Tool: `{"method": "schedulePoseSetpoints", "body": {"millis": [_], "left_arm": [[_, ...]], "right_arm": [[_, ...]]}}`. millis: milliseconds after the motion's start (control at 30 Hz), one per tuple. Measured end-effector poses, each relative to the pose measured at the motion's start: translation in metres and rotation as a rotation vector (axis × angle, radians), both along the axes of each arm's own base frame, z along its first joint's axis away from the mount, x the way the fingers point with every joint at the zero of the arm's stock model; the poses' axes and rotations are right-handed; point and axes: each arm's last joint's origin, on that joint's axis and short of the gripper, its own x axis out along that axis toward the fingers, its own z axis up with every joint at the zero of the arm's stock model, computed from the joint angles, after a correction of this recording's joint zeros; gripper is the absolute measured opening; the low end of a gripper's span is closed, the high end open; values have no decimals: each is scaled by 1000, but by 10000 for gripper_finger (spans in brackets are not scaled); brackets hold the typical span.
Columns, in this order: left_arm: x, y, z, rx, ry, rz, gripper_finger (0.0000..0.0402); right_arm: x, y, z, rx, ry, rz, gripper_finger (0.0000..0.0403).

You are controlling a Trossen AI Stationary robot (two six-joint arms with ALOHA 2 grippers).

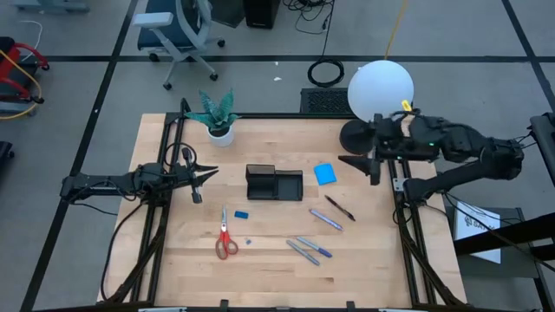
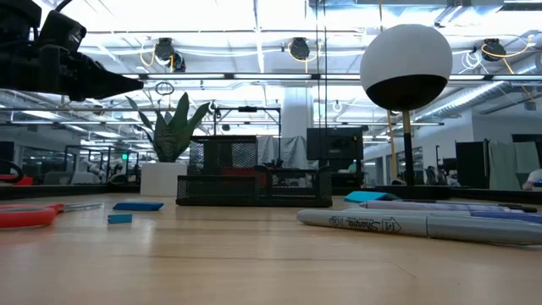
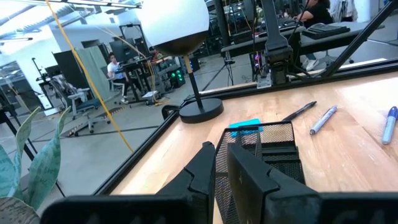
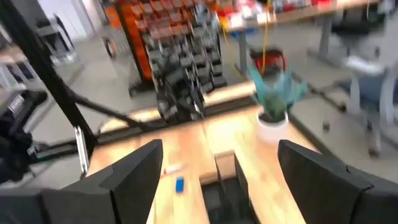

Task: Pick and place office supplies into organizer
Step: Put the black pen into the black desk organizer

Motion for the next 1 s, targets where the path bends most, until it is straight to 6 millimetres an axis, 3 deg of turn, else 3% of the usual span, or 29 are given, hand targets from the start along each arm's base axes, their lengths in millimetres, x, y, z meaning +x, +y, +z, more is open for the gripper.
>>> {"method": "schedulePoseSetpoints", "body": {"millis": [233, 433, 567, 733, 1000], "left_arm": [[0, 0, 0, 0, 0, 0, 51], [0, 0, 0, 0, 0, 0, 51], [0, 0, 0, 0, 0, 0, 51], [0, 0, 0, 0, 1, 0, 51], [0, 0, 0, 0, 2, 0, 51]], "right_arm": [[36, 3, 8, 91, 344, -72, 309], [58, 12, -4, 116, 683, -267, 309], [75, 21, -22, 161, 848, -358, 309], [90, 32, -48, 295, 972, -329, 309], [89, 35, -94, 290, 1156, -386, 309]]}}
